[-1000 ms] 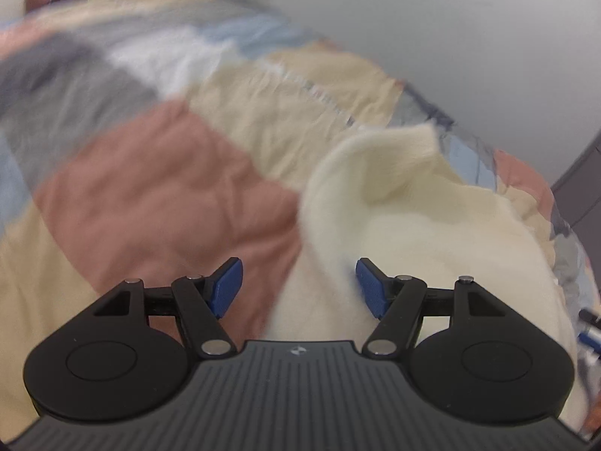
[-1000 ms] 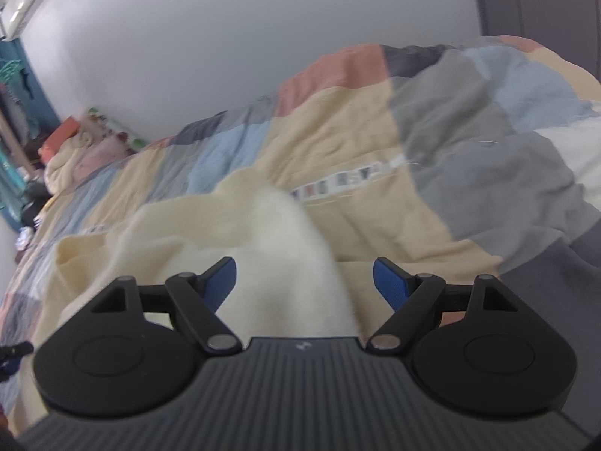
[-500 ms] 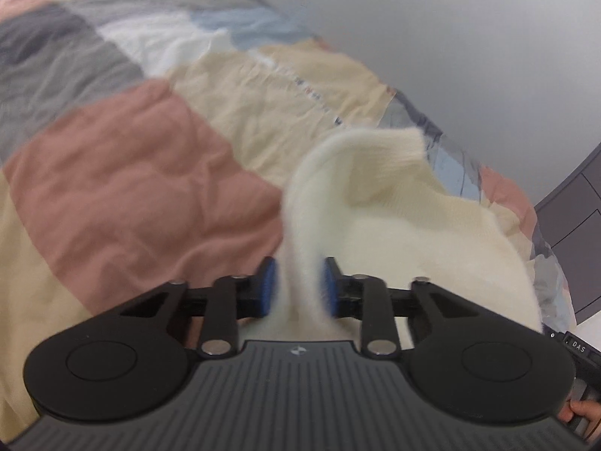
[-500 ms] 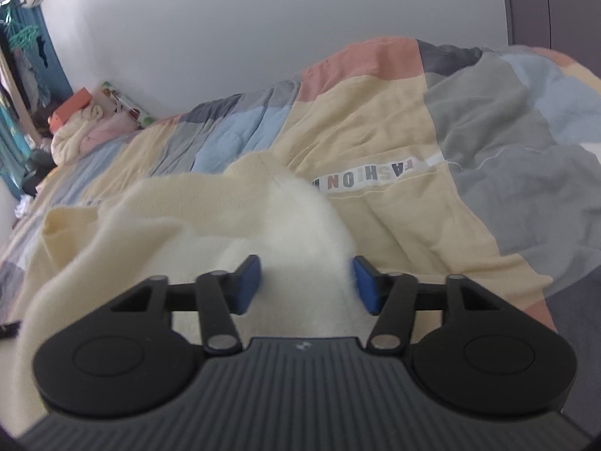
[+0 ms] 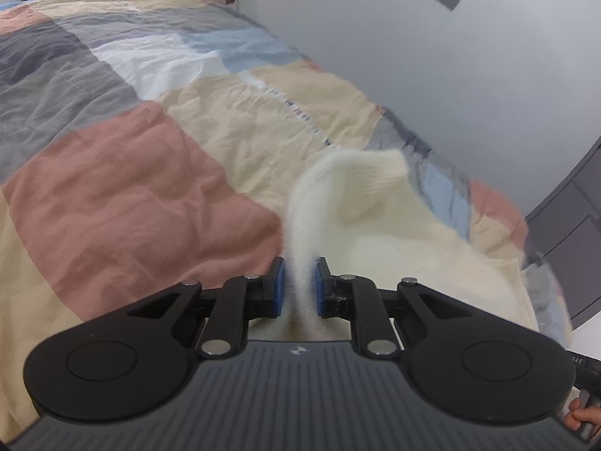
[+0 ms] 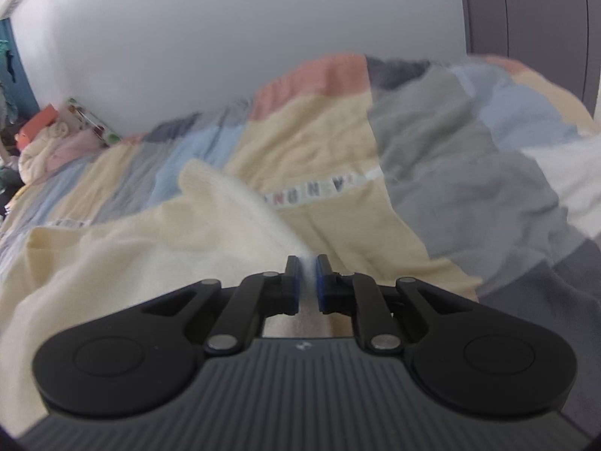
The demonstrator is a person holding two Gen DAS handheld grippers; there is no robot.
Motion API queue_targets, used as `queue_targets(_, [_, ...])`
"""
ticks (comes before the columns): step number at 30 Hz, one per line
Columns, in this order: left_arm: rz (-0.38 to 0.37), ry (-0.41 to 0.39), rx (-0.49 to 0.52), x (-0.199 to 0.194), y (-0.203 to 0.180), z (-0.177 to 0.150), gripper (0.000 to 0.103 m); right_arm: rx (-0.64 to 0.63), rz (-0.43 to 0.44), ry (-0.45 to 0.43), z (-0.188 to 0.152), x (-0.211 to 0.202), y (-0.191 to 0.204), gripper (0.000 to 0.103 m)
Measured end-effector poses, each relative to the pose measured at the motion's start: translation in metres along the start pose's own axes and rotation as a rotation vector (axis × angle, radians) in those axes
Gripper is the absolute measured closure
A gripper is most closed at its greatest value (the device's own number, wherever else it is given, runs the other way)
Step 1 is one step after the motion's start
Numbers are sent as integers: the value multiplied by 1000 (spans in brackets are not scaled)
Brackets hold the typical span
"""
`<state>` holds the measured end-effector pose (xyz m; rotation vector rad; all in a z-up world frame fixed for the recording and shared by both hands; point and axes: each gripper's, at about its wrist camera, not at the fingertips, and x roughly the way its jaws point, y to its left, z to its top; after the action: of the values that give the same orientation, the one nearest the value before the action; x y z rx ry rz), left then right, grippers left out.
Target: Fold large clothes
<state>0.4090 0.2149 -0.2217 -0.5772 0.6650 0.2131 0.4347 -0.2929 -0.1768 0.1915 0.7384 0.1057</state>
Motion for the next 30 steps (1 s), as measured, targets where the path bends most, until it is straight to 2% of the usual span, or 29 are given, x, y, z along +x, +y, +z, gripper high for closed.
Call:
queue_targets(5, [29, 55, -2, 17, 5, -3, 83, -92, -46, 47, -13, 22, 13, 91])
queue_targets(9, [20, 42, 39, 18, 1, -5, 80, -86, -39, 36, -15, 19, 12, 89])
queue_targets(11, [10, 36, 25, 14, 4, -7, 77, -56, -29, 31, -14, 14, 8, 89])
queue_targets(15, [6, 5, 51, -8, -6, -9, 73, -17, -39, 15, -11, -6, 11, 88])
queue_targets(20, [18, -62, 108, -48, -18, -21, 56, -28, -36, -28, -15, -37, 20, 87])
queue_targets(21, [12, -74, 123, -57, -22, -24, 56, -7, -23, -32, -16, -45, 19, 85])
queue_targets(23, [0, -97, 145, -75, -29, -29, 53, 39, 10, -55, -19, -64, 18, 56])
queue_targets(25, [-16, -123, 158, -94, -36, -36, 50, 58, 44, -95, -24, -85, 19, 48])
queue_targets(30, [-87, -108, 140, -127, -45, -70, 48, 114, 163, -114, -45, -128, 28, 47])
